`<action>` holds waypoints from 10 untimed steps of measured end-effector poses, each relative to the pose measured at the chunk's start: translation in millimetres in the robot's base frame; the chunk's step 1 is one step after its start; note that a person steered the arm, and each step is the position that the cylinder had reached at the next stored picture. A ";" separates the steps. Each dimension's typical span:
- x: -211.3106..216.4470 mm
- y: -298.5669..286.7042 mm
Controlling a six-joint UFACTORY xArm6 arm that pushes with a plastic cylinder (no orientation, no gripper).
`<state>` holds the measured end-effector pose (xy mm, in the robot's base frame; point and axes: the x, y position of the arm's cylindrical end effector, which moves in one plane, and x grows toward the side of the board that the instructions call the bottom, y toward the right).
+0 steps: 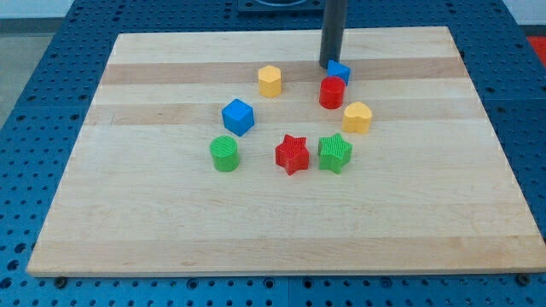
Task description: Push yellow hexagon into the blue cube
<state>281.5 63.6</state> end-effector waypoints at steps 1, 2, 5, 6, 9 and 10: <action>3.3 -26.0; 12.6 -45.4; 31.1 -101.0; 43.7 -106.0; 58.4 -101.1; 64.2 -101.1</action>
